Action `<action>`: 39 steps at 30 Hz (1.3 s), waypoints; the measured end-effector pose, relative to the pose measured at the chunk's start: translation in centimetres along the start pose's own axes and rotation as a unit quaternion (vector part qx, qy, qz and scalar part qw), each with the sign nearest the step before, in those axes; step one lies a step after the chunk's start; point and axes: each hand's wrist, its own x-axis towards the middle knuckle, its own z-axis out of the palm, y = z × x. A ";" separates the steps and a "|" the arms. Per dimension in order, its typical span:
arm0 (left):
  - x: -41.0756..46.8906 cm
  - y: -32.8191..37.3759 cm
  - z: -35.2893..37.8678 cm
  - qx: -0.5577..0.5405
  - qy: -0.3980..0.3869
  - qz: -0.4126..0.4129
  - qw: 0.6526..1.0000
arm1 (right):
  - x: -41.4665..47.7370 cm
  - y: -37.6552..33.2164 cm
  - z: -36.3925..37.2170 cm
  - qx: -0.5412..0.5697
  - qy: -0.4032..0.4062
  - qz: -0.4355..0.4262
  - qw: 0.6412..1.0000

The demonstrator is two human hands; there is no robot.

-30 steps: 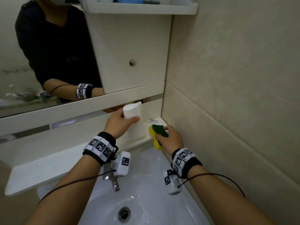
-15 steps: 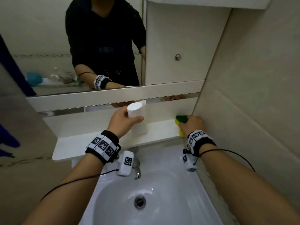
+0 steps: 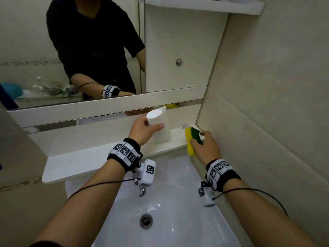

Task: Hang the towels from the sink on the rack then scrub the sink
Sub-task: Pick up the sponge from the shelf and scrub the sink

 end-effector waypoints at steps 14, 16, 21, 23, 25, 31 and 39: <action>5.0 -1.2 7.5 0.112 -0.058 0.004 0.992 | -5.4 9.4 0.8 -0.001 -0.091 0.102 0.991; 4.6 -1.3 7.5 0.107 -0.054 -0.002 0.993 | -5.5 10.6 1.7 -0.014 -0.110 0.123 0.986; 1.4 -2.4 4.0 0.037 -0.023 -0.041 0.998 | -4.2 12.6 5.3 -0.082 -0.156 0.123 0.977; -1.0 -2.8 1.8 -0.003 0.011 -0.058 0.998 | -3.1 12.9 7.0 -0.090 -0.171 0.114 0.974; -3.9 -3.6 -0.3 -0.048 0.059 -0.082 0.994 | -1.9 13.2 8.8 -0.094 -0.178 0.104 0.974; -13.6 -10.6 -5.4 -0.092 0.205 -0.168 0.960 | 1.2 13.7 13.8 -0.136 -0.207 0.035 0.968; -22.9 -21.7 -11.1 -0.012 0.424 -0.322 0.846 | 2.7 15.1 16.5 -0.214 -0.171 -0.083 0.958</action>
